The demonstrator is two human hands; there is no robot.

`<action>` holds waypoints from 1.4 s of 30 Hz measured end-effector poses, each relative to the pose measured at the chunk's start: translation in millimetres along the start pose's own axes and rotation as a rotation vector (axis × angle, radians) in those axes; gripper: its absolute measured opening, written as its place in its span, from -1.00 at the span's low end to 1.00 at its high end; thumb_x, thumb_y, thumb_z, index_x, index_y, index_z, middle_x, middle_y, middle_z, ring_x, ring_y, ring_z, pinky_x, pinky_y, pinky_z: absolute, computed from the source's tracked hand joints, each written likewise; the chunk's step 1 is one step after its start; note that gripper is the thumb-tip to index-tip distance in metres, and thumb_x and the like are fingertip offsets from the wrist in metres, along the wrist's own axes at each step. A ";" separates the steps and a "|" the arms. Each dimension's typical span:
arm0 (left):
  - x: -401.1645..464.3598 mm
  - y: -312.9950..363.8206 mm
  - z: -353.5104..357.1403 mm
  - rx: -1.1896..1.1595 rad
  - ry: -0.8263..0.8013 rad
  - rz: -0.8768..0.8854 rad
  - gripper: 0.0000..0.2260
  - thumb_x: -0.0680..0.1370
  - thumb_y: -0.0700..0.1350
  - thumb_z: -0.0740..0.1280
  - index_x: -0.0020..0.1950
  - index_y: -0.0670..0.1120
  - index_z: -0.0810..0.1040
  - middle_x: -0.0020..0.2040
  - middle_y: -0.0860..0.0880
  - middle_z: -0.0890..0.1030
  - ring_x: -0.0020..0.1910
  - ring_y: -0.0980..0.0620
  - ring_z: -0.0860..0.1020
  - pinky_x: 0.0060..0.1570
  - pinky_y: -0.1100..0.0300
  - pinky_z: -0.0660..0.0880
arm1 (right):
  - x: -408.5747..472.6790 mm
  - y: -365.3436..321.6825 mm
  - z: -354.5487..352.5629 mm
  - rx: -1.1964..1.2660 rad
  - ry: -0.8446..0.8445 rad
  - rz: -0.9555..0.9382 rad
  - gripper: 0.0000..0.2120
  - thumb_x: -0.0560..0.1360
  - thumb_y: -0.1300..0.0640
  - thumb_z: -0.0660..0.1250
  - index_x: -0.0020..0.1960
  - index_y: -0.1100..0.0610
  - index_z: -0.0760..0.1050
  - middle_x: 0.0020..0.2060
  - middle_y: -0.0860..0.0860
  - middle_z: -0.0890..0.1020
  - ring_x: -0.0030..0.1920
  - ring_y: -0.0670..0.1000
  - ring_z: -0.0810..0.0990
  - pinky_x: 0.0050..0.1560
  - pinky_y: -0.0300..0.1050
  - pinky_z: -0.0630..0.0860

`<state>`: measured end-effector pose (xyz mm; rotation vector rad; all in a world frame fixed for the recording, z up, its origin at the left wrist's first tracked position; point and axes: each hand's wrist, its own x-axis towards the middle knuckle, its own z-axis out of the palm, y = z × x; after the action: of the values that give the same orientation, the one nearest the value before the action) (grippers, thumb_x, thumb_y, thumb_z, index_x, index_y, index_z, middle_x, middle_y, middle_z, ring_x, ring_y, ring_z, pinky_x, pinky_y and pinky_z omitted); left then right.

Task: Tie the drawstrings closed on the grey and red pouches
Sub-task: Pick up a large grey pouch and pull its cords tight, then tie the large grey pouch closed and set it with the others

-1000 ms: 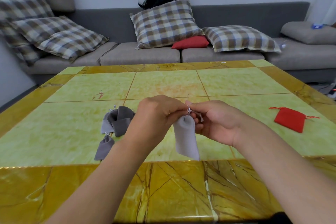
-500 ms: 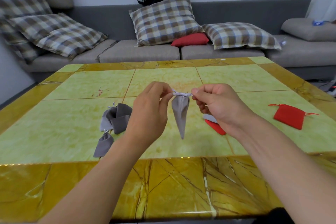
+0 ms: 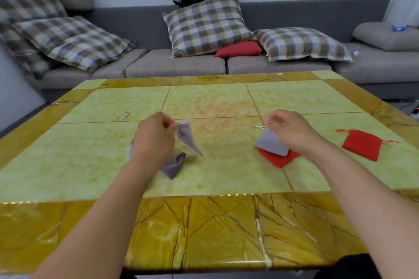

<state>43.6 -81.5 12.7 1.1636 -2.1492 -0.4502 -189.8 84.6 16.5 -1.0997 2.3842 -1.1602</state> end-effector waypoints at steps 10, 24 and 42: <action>6.5 -21.7 -12.8 0.133 -0.015 -0.191 -0.64 0.47 -0.29 0.33 0.26 -0.12 0.49 0.28 -0.23 0.44 0.26 -0.25 0.40 0.16 0.01 0.36 | 19.2 47.1 2.7 -0.445 -0.121 0.244 -0.50 0.42 -0.04 0.51 0.31 0.06 0.52 0.37 0.05 0.49 0.34 0.12 0.47 0.22 -0.08 0.43; -30.1 36.3 42.4 -0.365 -0.548 -0.140 -0.65 0.51 0.14 0.42 0.19 -0.02 0.56 0.10 0.05 0.60 0.09 0.06 0.57 0.06 0.11 0.55 | 18.9 31.9 18.0 -0.260 0.228 0.327 -0.48 0.35 -0.06 0.58 0.10 0.25 0.50 0.00 0.12 0.59 -0.03 0.16 0.56 -0.16 -0.05 0.47; -26.5 52.8 49.7 -1.100 -0.485 -0.456 -0.70 0.59 0.09 0.33 0.16 -0.09 0.62 0.04 -0.13 0.72 0.00 -0.14 0.69 0.00 -0.03 0.62 | -11.8 -27.2 23.2 0.410 -0.269 -0.077 -0.73 0.36 0.28 0.55 0.04 0.22 0.63 -0.27 0.02 0.68 -0.24 -0.03 0.62 -0.18 -0.13 0.54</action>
<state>-12.1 -30.7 -3.8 0.8782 -1.4758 -1.9624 -155.6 69.7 21.3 -1.1270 1.8138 -1.3517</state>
